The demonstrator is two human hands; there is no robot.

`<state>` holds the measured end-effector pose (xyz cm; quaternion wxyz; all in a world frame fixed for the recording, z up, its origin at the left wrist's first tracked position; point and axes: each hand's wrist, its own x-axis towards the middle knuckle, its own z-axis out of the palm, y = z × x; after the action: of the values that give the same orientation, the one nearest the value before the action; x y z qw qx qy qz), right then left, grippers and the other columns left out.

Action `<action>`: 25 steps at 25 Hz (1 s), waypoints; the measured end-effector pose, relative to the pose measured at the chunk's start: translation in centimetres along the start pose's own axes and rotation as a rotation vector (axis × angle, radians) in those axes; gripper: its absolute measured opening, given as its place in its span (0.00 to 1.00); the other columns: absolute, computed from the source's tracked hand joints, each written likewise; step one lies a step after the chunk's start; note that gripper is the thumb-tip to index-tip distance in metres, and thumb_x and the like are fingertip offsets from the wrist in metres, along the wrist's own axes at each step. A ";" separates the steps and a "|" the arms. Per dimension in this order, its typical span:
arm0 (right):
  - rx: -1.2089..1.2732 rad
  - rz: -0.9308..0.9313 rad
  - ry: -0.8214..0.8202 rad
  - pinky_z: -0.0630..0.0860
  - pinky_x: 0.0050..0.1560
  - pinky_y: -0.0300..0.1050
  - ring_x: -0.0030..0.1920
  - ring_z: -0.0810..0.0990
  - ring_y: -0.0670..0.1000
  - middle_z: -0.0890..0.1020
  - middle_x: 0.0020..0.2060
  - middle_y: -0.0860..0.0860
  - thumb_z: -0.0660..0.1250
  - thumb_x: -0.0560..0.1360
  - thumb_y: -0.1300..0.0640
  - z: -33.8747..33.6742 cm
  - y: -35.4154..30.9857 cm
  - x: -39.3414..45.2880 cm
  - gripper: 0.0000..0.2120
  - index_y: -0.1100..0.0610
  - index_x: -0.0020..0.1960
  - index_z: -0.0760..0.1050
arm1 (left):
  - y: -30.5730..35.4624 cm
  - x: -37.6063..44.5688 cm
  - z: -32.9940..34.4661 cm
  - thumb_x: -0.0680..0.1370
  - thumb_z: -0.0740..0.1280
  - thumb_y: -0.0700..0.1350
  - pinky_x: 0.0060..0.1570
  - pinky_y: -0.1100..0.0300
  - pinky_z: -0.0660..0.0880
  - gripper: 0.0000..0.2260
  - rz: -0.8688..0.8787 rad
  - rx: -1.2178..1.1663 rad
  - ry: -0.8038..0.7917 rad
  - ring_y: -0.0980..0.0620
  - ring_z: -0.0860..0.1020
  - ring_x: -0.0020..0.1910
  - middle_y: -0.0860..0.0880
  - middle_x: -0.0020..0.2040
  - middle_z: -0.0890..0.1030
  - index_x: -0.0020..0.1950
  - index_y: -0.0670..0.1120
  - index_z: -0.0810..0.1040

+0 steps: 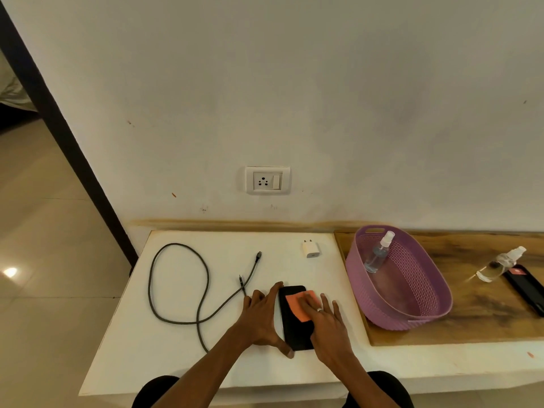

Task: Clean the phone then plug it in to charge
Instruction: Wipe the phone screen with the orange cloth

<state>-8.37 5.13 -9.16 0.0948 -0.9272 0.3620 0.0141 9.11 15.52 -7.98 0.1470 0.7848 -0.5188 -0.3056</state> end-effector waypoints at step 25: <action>0.235 -0.066 -0.003 0.28 0.70 0.35 0.78 0.47 0.50 0.49 0.78 0.50 0.59 0.80 0.50 0.6 -2.5 2.3 0.32 0.51 0.78 0.47 | 0.2 0.3 -0.2 0.47 0.75 0.75 0.74 0.45 0.56 0.73 0.002 0.011 -0.010 0.47 0.63 0.68 0.50 0.76 0.62 0.76 0.60 0.30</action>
<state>-4.98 5.52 -9.53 0.2038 -0.9212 0.3301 -0.0300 9.21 15.20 -7.79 0.1406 0.7835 -0.5218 -0.3066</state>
